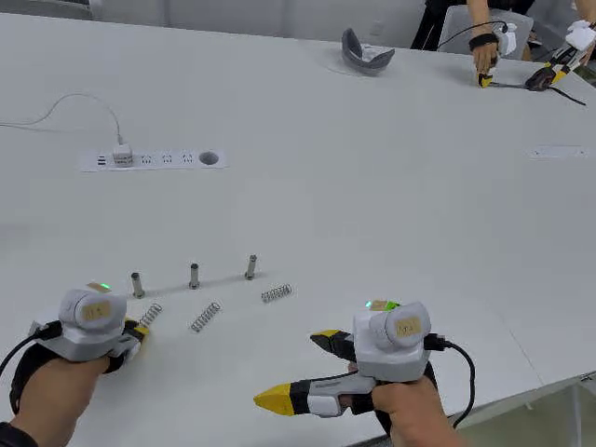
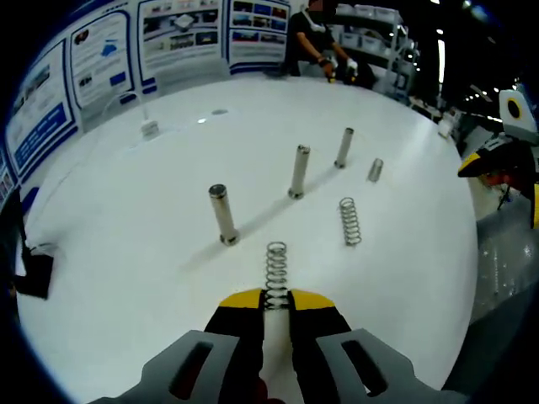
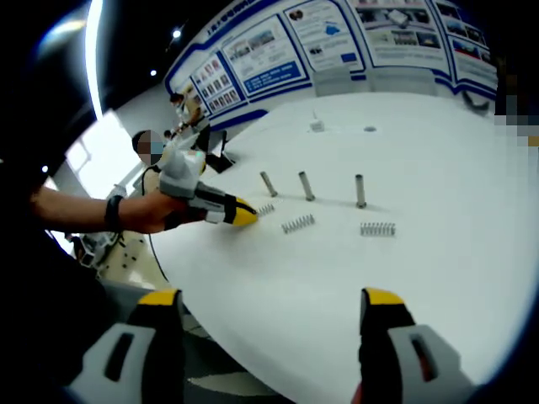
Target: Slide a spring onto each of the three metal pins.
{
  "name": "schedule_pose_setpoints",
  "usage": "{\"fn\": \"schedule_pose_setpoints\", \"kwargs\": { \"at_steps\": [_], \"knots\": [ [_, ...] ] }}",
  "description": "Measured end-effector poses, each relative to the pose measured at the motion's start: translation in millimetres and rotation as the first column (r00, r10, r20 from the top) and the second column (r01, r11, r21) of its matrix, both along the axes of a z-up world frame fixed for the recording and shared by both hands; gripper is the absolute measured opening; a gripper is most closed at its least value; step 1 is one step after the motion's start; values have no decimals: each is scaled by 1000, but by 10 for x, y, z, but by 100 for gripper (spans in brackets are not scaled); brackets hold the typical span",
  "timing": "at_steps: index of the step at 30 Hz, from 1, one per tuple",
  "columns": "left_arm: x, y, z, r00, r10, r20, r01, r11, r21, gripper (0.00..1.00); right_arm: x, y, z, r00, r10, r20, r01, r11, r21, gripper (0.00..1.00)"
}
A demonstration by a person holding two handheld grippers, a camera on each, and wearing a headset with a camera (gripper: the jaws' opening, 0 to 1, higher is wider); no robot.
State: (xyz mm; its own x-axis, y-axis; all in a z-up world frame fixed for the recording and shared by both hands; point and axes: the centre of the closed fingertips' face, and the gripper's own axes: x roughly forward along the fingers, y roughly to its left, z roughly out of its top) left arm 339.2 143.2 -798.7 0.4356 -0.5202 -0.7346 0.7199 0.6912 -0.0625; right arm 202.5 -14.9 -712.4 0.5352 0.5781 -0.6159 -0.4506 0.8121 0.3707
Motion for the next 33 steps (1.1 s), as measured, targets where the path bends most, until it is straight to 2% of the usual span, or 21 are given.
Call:
{"fn": "schedule_pose_setpoints", "kwargs": {
  "at_steps": [2, 5, 10, 13, 15, 25, 32, 33],
  "knots": [
    [-35, 50, 9, 1000, 6, 5, -6, 1000, 3, 11, -3, 5, 2, 1000, 1, 0, -1, 1000, -1, 88],
    [-2, 92, 0, 1000, 17, 9, -17, 1000, -9, 12, -7, 20, 7, 1000, 6, 0, -6, 1000, -4, 88],
    [21, 40, -2, 1000, 18, 8, -17, 1000, -9, 19, -7, 58, -2, 1000, 19, -3, -19, 1000, -7, 87],
    [58, 39, -19, 1000, 6, 31, -6, 1000, 2, 18, -4, 80, 12, 1000, 25, -3, -25, 1000, -7, 87],
    [72, 64, -34, 999, -3, 49, 2, 1000, 25, 14, 1, 83, 25, 1000, 28, 0, -28, 1000, -10, 87],
    [23, 130, -43, 1000, 11, 19, -11, 1000, 3, 11, -30, 79, 35, 999, 38, -7, -39, 999, -19, 87],
    [10, 290, 74, 999, 46, 22, -45, 998, -44, 10, -16, 135, 30, 1000, 28, -12, -28, 1000, -7, 85],
    [-22, 315, 121, 998, 52, 24, -51, 998, -47, 10, -13, 145, 35, 1000, 27, -11, -27, 1000, -2, 85]
  ]
}}
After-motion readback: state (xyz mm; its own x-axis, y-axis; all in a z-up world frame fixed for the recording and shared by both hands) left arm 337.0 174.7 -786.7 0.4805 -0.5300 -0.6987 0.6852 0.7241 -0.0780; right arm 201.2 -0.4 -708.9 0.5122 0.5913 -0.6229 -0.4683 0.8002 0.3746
